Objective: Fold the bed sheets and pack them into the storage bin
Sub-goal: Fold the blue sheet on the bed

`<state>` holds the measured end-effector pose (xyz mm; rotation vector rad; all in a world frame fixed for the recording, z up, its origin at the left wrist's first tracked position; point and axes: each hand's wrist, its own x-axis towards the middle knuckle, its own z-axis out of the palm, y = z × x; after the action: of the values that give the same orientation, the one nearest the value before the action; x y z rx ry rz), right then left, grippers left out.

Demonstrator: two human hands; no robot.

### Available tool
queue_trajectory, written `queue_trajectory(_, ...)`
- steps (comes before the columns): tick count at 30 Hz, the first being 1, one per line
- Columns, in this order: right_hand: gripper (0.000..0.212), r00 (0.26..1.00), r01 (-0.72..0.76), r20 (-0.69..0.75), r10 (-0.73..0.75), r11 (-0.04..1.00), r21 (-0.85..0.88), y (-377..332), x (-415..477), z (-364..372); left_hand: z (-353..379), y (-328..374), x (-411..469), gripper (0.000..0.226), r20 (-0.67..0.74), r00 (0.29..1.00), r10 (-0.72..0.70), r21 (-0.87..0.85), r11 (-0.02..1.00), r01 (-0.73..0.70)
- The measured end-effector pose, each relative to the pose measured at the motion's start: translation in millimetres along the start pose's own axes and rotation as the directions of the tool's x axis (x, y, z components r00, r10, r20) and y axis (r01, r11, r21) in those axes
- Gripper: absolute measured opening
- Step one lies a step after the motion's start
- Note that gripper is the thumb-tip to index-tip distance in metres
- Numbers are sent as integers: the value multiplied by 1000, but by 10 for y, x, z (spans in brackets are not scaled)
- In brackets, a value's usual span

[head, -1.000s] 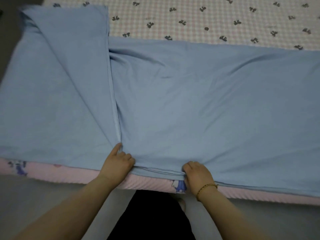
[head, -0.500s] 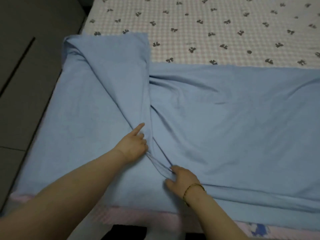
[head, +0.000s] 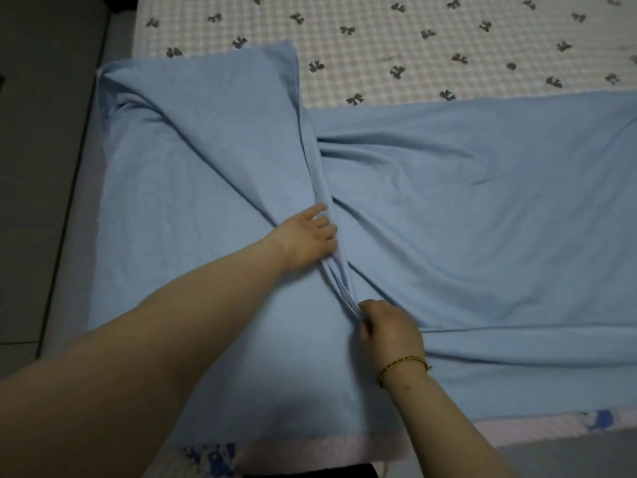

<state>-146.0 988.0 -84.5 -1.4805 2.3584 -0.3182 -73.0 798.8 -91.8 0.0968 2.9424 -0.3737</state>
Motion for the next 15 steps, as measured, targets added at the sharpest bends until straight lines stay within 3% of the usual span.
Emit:
queue_trajectory(3,17,997,18,-72,-24,996,-85,-83,-19,16,-109,19,-60,44,-117,990,-78,-23,997,76)
queue_trajectory(4,25,996,20,-83,-27,996,-85,-91,-40,19,-146,38,-41,47,-84,994,-66,-9,998,65)
queue_trajectory(6,35,992,44,-112,-51,997,-64,-79,-66,35,-202,128,-13,47,261,964,-60,-55,996,77)
queue_trajectory(7,35,989,68,-131,-74,997,-45,-67,-69,37,-262,131,3,44,346,936,-64,-68,993,93)
queue_trajectory(11,32,979,76,-191,-70,997,23,-8,-113,42,-366,63,69,40,426,903,-49,-86,992,95)
queue_trajectory(13,38,998,1,-60,3,998,70,-19,-114,-16,-397,-42,44,38,469,882,-57,-52,994,92)
queue_trajectory(15,34,995,-36,88,36,999,-2,20,-132,7,-413,-187,-34,31,518,852,-78,6,996,88)
